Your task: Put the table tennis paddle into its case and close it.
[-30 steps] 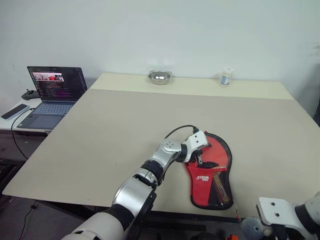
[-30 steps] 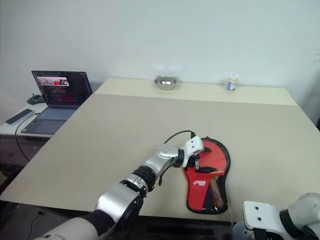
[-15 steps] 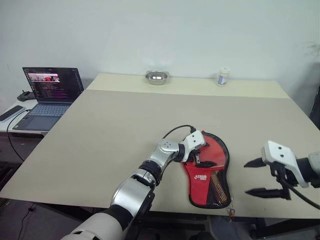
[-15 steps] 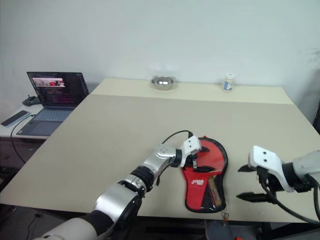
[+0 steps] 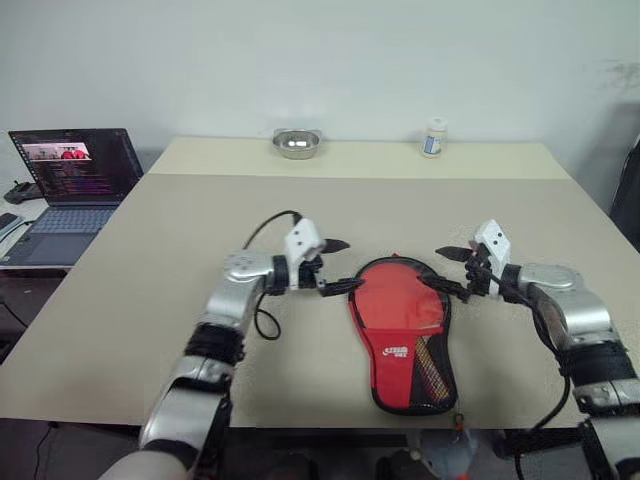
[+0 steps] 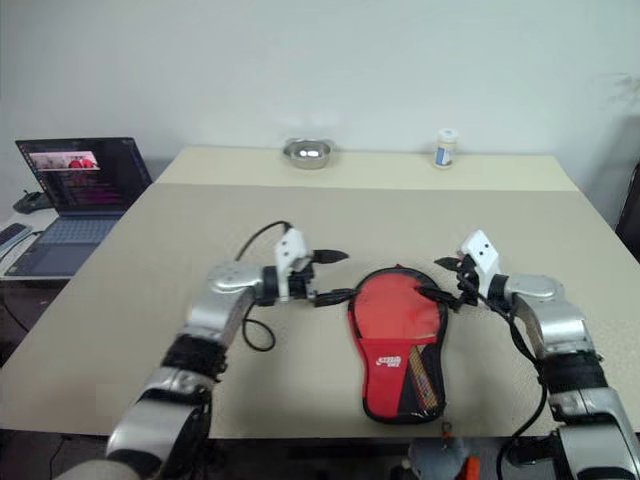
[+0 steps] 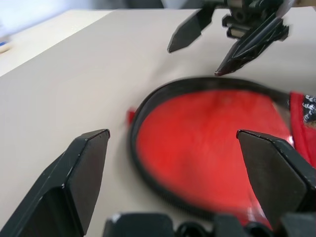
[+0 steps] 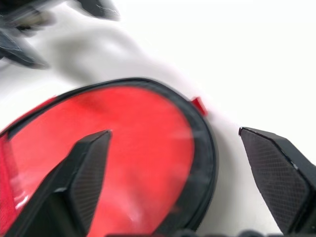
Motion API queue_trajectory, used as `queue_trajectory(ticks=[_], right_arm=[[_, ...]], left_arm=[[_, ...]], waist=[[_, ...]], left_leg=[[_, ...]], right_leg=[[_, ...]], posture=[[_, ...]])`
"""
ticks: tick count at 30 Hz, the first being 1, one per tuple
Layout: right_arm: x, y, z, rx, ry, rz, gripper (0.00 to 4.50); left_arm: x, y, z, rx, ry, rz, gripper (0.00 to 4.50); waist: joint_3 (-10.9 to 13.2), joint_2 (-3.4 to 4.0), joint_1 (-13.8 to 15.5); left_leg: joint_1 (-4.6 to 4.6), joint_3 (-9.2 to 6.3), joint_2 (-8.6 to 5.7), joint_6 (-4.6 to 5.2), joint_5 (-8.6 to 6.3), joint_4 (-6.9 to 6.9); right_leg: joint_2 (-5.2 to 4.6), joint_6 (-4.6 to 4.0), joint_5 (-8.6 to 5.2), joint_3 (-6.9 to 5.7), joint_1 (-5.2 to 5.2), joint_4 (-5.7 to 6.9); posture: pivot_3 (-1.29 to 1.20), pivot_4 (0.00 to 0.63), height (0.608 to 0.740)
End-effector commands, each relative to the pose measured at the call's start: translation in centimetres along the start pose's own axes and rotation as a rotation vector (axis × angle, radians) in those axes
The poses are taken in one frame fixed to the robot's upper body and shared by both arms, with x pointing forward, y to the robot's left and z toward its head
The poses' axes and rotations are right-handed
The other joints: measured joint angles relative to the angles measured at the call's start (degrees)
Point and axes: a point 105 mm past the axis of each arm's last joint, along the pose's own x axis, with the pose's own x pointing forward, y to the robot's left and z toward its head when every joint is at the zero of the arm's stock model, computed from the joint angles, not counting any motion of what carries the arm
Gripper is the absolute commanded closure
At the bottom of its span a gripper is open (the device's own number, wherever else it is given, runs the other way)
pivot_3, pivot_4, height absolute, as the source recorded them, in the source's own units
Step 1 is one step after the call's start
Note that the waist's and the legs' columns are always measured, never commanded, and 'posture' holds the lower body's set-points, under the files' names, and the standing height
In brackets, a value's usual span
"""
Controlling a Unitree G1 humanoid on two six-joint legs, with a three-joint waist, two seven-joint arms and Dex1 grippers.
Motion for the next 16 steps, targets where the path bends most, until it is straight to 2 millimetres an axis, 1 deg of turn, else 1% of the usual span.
queue_trajectory(ticks=[1,3,4,7,9,11,14,16], right_arm=[[-0.6,-2.1,0.9,-0.038,-0.055,-0.05,0.01],[-0.5,-2.3,0.8,-0.039,-0.058,-0.049,0.01],[-0.5,-2.4,0.7,-0.034,-0.06,-0.046,0.01],[-2.2,-4.2,0.1,-0.03,-0.024,-0.108,0.01],[-3.1,-5.0,0.2,-0.032,-0.02,-0.144,0.01],[-3.8,-5.4,0.0,-0.034,-0.022,-0.164,0.01],[-4.0,-4.1,-1.1,-0.027,-0.001,-0.128,0.01],[-4.2,-3.3,-1.6,-0.042,0.025,-0.112,0.01]], left_arm=[[-1.5,-0.1,1.9,0.02,-0.039,0.064,0.0],[-1.7,-0.3,1.9,0.014,-0.033,0.072,0.0],[-2.1,-0.5,1.8,0.011,-0.028,0.072,0.0],[-3.8,-1.3,1.0,0.011,0.005,0.097,0.0],[-3.7,-1.3,1.0,0.016,0.012,0.096,0.0],[-3.0,-1.4,1.0,0.005,0.008,0.093,0.0],[-2.6,-1.5,0.2,-0.019,0.024,0.108,0.0],[-2.4,-1.3,0.4,-0.033,0.011,0.115,0.0]], waist=[[0.0,0.03,0.3],[0.0,0.03,0.5],[0.0,0.02,0.6],[0.1,0.09,0.1],[0.1,0.13,0.2],[0.1,0.15,0.2],[0.1,0.15,0.0],[0.1,0.15,0.0]], left_leg=[[0.0,0.02,-0.02,0.0,0.0,0.02],[0.0,0.02,-0.06,0.0,0.0,0.05],[0.0,0.02,-0.06,0.0,0.0,0.07],[0.04,0.09,-0.03,0.0,0.0,0.05],[0.08,0.09,0.02,0.0,0.0,0.01],[0.07,0.05,0.07,0.0,0.0,0.01],[0.1,0.08,0.1,0.0,0.0,0.02],[0.1,0.07,0.11,0.0,0.0,0.02]], right_leg=[[-0.02,0.0,0.0,0.02,0.01,0.0],[-0.06,0.01,0.01,0.01,0.04,0.0],[-0.06,0.01,0.01,0.01,0.05,0.01],[-0.06,0.0,0.02,0.09,0.05,0.04],[-0.12,-0.01,0.02,0.12,0.05,0.03],[-0.12,-0.02,0.03,0.08,0.03,0.06],[-0.08,-0.06,0.05,0.1,0.04,0.07],[-0.08,-0.06,0.05,0.11,0.05,0.09]], posture=[[0.0,0.15,0.74],[0.0,0.15,0.74],[0.0,0.15,0.74],[0.0,0.15,0.74],[0.0,0.15,0.74],[0.0,0.15,0.74],[0.0,0.15,0.74],[0.0,0.15,0.74]])
